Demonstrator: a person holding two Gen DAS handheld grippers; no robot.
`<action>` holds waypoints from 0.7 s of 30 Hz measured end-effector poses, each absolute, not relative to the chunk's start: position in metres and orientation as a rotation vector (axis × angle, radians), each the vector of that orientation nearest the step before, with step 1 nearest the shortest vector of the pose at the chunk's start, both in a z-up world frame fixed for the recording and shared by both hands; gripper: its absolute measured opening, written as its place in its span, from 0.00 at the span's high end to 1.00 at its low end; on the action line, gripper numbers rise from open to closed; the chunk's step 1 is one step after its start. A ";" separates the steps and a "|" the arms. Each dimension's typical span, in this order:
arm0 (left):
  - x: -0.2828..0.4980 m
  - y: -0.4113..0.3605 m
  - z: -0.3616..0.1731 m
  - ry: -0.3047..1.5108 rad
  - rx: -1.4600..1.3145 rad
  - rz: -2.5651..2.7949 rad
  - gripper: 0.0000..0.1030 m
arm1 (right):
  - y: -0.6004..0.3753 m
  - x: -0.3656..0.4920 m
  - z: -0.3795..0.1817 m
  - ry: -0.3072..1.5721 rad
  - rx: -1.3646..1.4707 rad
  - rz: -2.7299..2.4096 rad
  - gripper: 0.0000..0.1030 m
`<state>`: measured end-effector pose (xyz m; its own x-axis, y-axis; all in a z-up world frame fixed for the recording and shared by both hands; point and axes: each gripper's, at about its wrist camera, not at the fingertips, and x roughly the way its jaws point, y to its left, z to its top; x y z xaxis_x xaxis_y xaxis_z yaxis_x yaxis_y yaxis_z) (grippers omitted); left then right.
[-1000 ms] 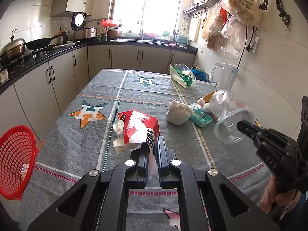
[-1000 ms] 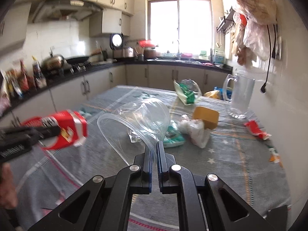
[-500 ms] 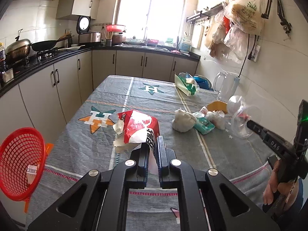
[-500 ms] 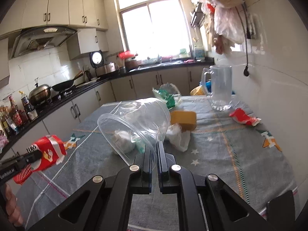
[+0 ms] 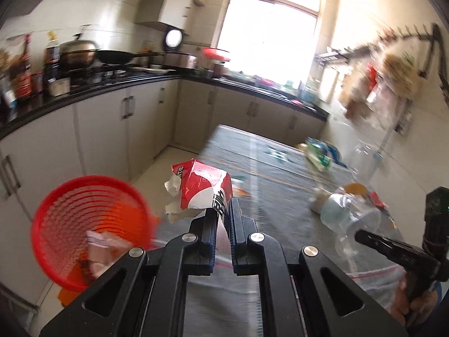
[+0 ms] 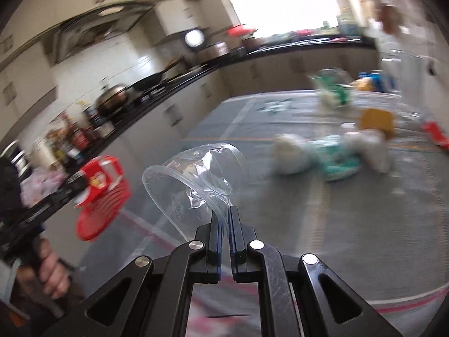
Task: Collect trash
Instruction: 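Carry the cup and snack bag to the red basket and open both tools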
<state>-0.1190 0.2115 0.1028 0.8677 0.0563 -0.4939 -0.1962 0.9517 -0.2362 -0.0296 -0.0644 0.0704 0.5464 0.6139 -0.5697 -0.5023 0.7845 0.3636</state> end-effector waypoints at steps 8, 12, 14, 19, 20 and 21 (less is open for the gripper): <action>-0.153 0.309 0.087 0.500 -0.399 0.275 0.92 | 0.047 -0.036 0.082 0.812 0.111 0.874 0.94; -0.160 0.343 0.073 0.520 -0.442 0.318 0.92 | 0.107 -0.032 0.079 0.862 0.086 0.942 0.94; -0.161 0.353 0.065 0.534 -0.447 0.331 0.92 | 0.136 -0.030 0.075 0.887 0.073 0.965 0.94; -0.157 0.366 0.048 0.564 -0.460 0.357 0.92 | 0.183 -0.018 0.063 0.939 0.054 0.967 0.94; -0.155 0.368 0.046 0.570 -0.458 0.358 0.92 | 0.191 -0.015 0.059 0.950 0.054 0.964 0.94; -0.153 0.369 0.043 0.576 -0.455 0.359 0.92 | 0.197 -0.012 0.056 0.960 0.051 0.960 0.94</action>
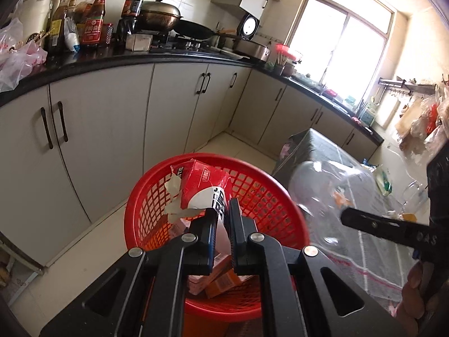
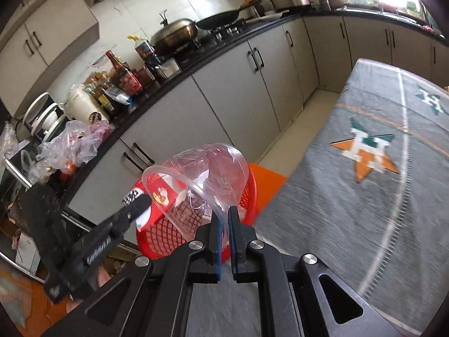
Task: Collect trash
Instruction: 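Carry the cup and snack bag to the red basket and open both tools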
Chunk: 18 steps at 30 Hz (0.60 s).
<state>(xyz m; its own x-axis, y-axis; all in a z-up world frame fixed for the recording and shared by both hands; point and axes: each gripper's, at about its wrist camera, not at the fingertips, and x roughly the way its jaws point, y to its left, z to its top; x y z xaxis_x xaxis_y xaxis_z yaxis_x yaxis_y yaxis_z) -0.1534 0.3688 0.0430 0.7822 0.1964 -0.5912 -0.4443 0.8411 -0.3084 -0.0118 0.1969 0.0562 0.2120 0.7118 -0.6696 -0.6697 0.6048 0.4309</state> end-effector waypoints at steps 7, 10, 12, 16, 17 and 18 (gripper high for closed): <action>-0.149 0.373 0.029 0.599 -0.450 0.367 0.92 | 0.220 -0.003 0.038 0.998 0.039 0.930 0.94; -0.148 0.373 0.029 0.602 -0.437 0.372 0.82 | 0.224 0.001 0.033 1.017 0.051 0.925 0.89; -0.149 0.370 0.033 0.589 -0.434 0.378 0.65 | 0.223 0.001 0.032 1.027 0.060 0.934 0.72; -0.151 0.369 0.038 0.576 -0.430 0.380 0.64 | 0.217 -0.004 0.039 0.988 0.059 0.935 0.67; -0.152 0.368 0.039 0.575 -0.431 0.378 0.64 | 0.215 -0.004 0.041 0.981 0.063 0.936 0.67; -0.152 0.366 0.040 0.575 -0.429 0.377 0.62 | 0.212 -0.005 0.043 0.975 0.067 0.937 0.67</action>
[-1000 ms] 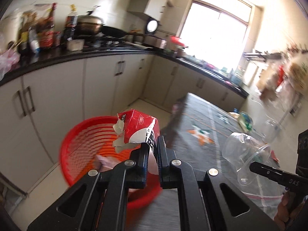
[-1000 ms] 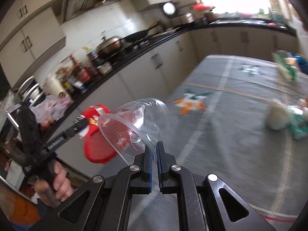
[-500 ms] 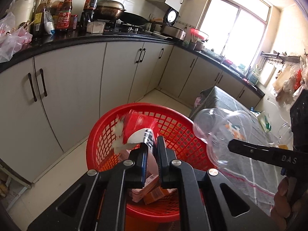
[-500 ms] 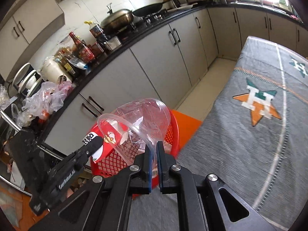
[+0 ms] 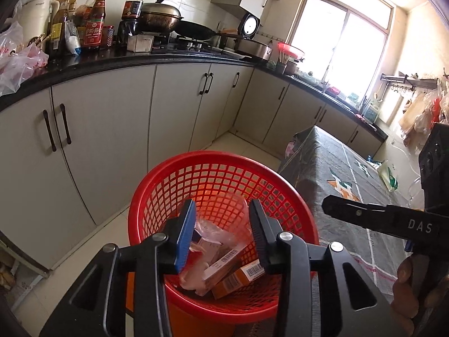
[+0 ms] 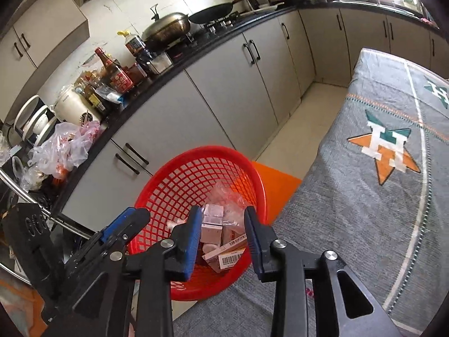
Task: Collect trash
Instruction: 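Carry the cup and snack bag to the red basket and open both tools, then return to the table and grasp the white plastic bags with the right tool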
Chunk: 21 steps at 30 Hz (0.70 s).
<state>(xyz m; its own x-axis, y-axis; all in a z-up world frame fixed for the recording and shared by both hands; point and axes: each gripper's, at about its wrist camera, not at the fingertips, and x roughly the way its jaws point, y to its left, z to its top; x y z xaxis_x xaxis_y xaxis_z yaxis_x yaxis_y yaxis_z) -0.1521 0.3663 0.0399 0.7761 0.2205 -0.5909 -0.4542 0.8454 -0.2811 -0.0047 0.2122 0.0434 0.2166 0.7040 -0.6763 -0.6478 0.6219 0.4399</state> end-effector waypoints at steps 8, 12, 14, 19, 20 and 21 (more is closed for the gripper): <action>-0.152 0.351 0.050 0.569 -0.402 0.374 0.58 | 0.187 -0.008 0.050 0.955 0.095 0.935 0.67; -0.152 0.342 0.054 0.566 -0.392 0.370 0.53 | 0.176 -0.010 0.047 0.966 0.108 0.928 0.67; -0.152 0.338 0.056 0.566 -0.384 0.369 0.51 | 0.170 -0.011 0.048 0.965 0.110 0.928 0.67; -0.153 0.328 0.059 0.571 -0.374 0.362 0.51 | 0.160 -0.014 0.050 0.957 0.116 0.923 0.67; -0.153 0.325 0.060 0.572 -0.373 0.357 0.51 | 0.156 -0.015 0.050 0.956 0.121 0.921 0.67; -0.153 0.323 0.061 0.573 -0.371 0.348 0.51 | 0.152 -0.015 0.051 0.955 0.124 0.921 0.67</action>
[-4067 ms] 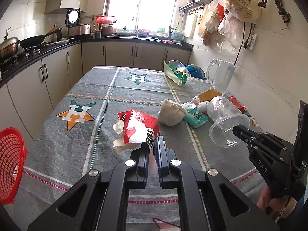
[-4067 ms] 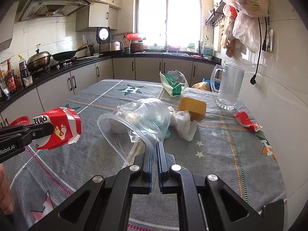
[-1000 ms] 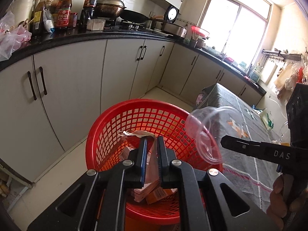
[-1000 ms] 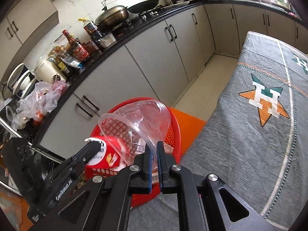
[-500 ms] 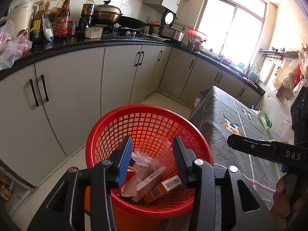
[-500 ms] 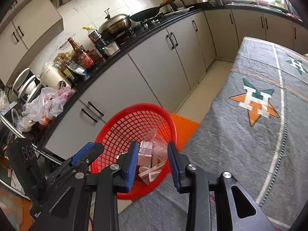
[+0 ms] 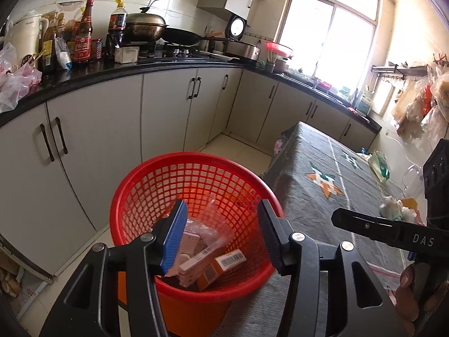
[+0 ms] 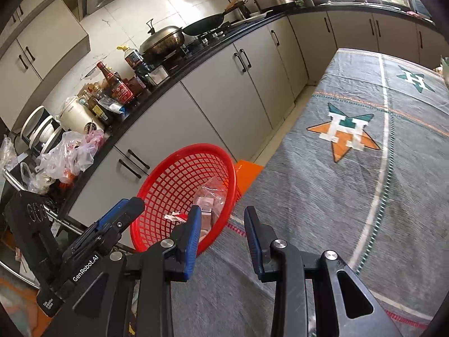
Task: Collect trash
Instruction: 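Return to the table and grasp the white plastic bags with the right tool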
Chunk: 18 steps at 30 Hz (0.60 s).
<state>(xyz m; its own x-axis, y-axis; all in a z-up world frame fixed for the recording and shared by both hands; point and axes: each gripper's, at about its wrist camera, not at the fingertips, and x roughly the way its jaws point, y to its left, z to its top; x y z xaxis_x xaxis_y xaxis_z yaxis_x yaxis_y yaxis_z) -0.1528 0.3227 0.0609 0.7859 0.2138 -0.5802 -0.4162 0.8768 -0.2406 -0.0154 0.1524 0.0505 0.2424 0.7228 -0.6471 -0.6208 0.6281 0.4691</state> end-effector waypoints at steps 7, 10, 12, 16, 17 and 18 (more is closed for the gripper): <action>-0.143 0.285 0.068 0.597 -0.312 0.273 0.49 | 0.101 -0.017 0.053 0.928 0.147 0.875 0.67; -0.136 0.265 0.071 0.611 -0.291 0.233 0.49 | 0.065 -0.009 0.053 0.917 0.172 0.822 0.67; -0.131 0.251 0.073 0.623 -0.274 0.206 0.47 | 0.033 0.001 0.053 0.912 0.196 0.761 0.67; -0.119 0.214 0.079 0.651 -0.230 0.141 0.45 | -0.031 0.024 0.058 0.883 0.264 0.641 0.67; -0.116 0.206 0.080 0.658 -0.221 0.123 0.44 | -0.048 0.030 0.059 0.876 0.281 0.600 0.67; -0.112 0.195 0.082 0.669 -0.208 0.102 0.43 | -0.072 0.039 0.061 0.867 0.302 0.546 0.67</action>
